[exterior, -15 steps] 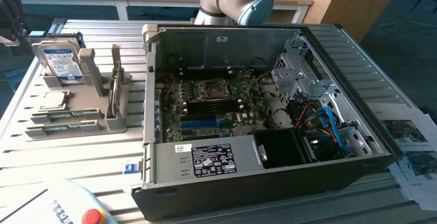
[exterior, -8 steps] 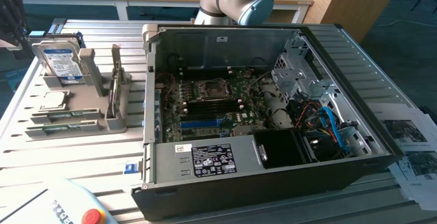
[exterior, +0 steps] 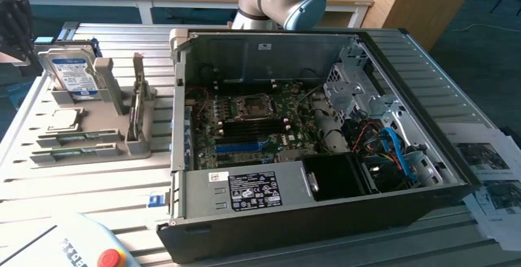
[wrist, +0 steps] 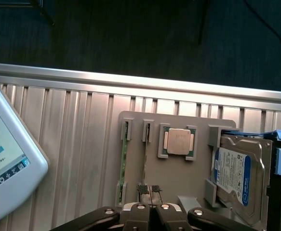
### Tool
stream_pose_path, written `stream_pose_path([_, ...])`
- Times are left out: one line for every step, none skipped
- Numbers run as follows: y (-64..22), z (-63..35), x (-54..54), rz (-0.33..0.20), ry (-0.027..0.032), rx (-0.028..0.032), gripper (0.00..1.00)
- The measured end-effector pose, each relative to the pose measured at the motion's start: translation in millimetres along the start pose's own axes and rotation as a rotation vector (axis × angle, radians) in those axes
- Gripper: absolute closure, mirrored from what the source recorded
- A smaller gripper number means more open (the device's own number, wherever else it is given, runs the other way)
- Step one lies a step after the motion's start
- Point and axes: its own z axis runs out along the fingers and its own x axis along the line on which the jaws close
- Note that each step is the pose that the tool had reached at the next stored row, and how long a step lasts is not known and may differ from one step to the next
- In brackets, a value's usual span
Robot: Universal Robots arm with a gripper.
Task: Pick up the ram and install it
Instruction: 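Pick up the ram and move it above insertion slot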
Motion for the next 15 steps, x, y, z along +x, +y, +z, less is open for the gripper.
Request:
stream_pose_path([-0.1, 1.3, 0.0, 0.000, 0.0008, -0.0001, 0.90])
stream_pose_path([-0.1, 2.5, 0.0, 0.000, 0.0015, 0.0000, 0.90])
stream_pose_path([-0.1, 3.7, -0.1, 0.000, 0.0023, -0.0002, 0.90])
stream_pose_path([-0.2, 5.0, -0.1, 0.000, 0.0031, -0.0002, 0.90])
stream_pose_path([-0.2, 6.0, -0.1, 0.000, 0.0039, -0.0003, 0.90])
stream_pose_path([-0.2, 7.0, -0.1, 0.000, 0.0046, -0.0004, 0.90])
stream_pose_path([-0.3, 7.6, -0.1, 0.000, 0.0051, -0.0005, 0.90])
stream_pose_path([-0.3, 7.8, -0.1, 0.000, 0.0054, -0.0007, 0.90])
stream_pose_path([-0.3, 7.8, -0.1, 0.000, 0.0054, -0.0007, 0.90])
stream_pose_path([-0.3, 7.8, -0.1, 0.000, 0.0054, -0.0006, 0.90])
stream_pose_path([-0.3, 7.9, -0.1, 0.000, 0.0054, -0.0005, 0.90])
stream_pose_path([-0.3, 7.9, -0.1, 0.000, 0.0053, -0.0005, 0.90])
stream_pose_path([-0.3, 8.0, -0.1, 0.000, 0.0053, 0.0000, 0.90])
stream_pose_path([-0.2, 8.0, -0.2, 0.000, 0.0054, 0.0014, 0.90])
stream_pose_path([-0.1, 8.0, -0.2, 0.000, 0.0055, 0.0038, 0.90])
